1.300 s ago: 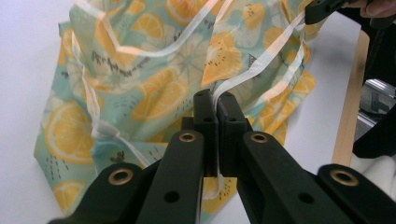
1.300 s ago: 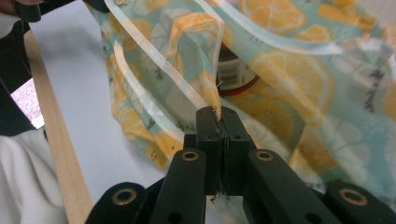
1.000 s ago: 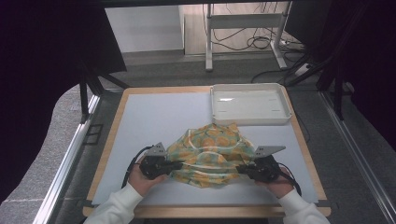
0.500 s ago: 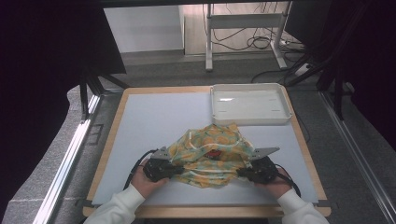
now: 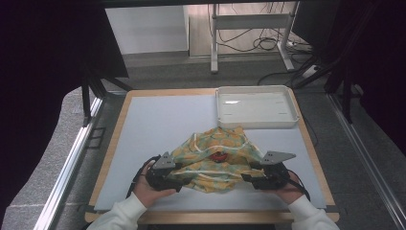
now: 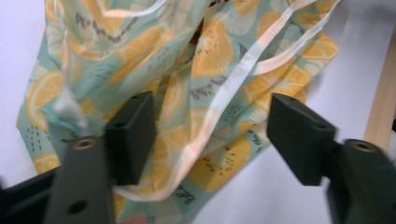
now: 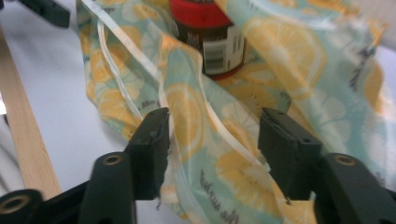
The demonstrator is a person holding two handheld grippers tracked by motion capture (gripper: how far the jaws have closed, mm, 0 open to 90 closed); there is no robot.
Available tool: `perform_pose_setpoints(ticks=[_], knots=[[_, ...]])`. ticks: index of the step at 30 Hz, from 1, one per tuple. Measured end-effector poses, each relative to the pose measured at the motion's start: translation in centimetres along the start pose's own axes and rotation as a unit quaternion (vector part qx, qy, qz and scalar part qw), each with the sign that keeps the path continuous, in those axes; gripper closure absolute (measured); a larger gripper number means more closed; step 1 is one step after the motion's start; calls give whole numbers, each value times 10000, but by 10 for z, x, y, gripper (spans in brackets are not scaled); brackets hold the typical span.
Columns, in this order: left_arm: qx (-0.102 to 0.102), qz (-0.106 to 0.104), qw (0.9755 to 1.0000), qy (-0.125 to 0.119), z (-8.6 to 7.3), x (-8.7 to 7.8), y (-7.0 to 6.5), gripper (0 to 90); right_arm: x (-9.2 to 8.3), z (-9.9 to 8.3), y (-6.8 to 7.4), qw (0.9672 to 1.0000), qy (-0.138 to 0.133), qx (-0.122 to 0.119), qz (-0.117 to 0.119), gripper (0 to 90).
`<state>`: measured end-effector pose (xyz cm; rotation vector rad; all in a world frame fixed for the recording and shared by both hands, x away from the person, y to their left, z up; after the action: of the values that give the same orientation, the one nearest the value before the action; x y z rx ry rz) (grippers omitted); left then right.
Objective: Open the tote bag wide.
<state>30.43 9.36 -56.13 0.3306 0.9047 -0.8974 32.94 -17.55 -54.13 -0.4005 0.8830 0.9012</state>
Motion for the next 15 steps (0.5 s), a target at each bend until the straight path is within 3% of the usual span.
perform_pose_setpoints(ticks=[7, 15], knots=[[-117, -82, 9992, -363, 6, -19, 0, 234, -13, 6, -4, 9994, -314, 127, -56, 346], [-498, -94, 9962, -702, 14, -42, 19, 235, -17, 10, -11, 9987, -414, 278, -107, 338]])
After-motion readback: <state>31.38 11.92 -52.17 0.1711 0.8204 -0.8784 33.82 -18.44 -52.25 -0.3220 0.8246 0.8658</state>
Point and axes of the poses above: each handheld gripper's, and its own axes: x roughly forward along the jaws, z roughly out of its top, y roughly to its left, the point moved 8 cm from there along x, roughly forward along the jaws, and after that the axes turned 14 degrees about y, right-handed, at the moved point
